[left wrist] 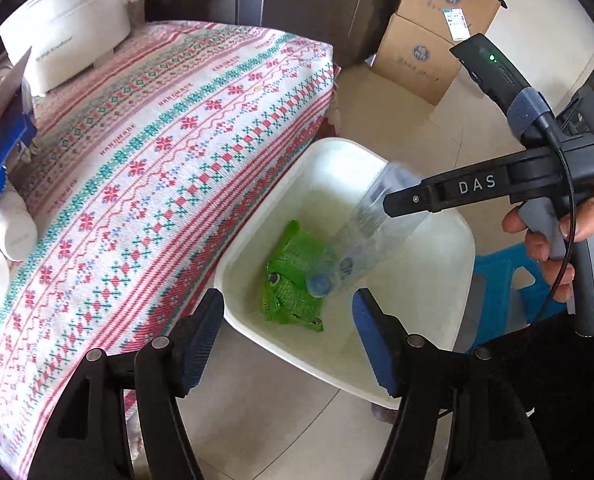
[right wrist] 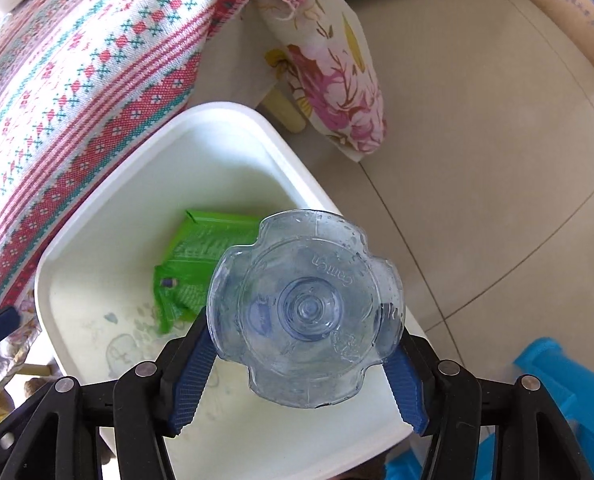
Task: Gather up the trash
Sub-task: 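Open the left tool over the bin while the right tool drops the clear bottle, then move the left tool to the red can and close on it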
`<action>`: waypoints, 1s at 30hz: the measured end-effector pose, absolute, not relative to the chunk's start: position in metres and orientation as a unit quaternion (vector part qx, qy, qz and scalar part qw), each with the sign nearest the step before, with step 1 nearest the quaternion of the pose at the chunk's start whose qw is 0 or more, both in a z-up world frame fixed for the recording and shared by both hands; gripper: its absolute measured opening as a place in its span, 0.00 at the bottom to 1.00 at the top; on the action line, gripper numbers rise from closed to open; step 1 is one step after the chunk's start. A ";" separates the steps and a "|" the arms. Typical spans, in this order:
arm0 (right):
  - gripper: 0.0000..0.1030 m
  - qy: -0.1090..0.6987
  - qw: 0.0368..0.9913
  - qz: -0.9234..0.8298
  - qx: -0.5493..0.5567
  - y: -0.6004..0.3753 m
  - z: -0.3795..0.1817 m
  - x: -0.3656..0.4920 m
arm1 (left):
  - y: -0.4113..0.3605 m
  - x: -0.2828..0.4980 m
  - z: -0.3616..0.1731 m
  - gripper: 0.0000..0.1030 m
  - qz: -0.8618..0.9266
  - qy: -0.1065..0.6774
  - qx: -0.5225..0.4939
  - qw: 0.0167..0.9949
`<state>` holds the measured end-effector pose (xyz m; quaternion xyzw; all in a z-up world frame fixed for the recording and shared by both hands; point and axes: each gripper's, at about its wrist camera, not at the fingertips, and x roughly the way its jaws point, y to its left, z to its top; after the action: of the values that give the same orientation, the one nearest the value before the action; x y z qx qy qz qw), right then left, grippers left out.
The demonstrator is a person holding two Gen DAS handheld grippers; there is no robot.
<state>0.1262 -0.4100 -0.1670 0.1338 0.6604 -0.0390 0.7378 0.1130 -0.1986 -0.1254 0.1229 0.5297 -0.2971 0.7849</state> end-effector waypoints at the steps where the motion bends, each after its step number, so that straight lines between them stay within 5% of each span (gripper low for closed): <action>1: 0.67 0.658 0.739 -0.032 0.142 -0.409 -0.168 0.129 | -0.194 0.112 -0.121 0.68 -0.293 0.526 0.120 0.789; 6: 0.77 0.632 0.753 0.005 0.182 -0.401 -0.150 0.131 | -0.172 0.112 -0.107 0.74 -0.276 0.510 0.099 0.809; 16: 0.81 0.553 0.818 0.045 0.154 -0.362 -0.084 0.119 | -0.111 0.117 -0.061 0.78 -0.235 0.463 0.080 0.851; 30: 0.87 0.466 0.875 0.101 0.080 -0.276 -0.011 0.121 | 0.027 0.138 -0.011 1.00 -0.055 0.402 0.016 0.914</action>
<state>0.1211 -0.2758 -0.0109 0.0801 0.4664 0.1009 0.8751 0.1376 0.0273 -0.0114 0.0156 0.4018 -0.0551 0.9139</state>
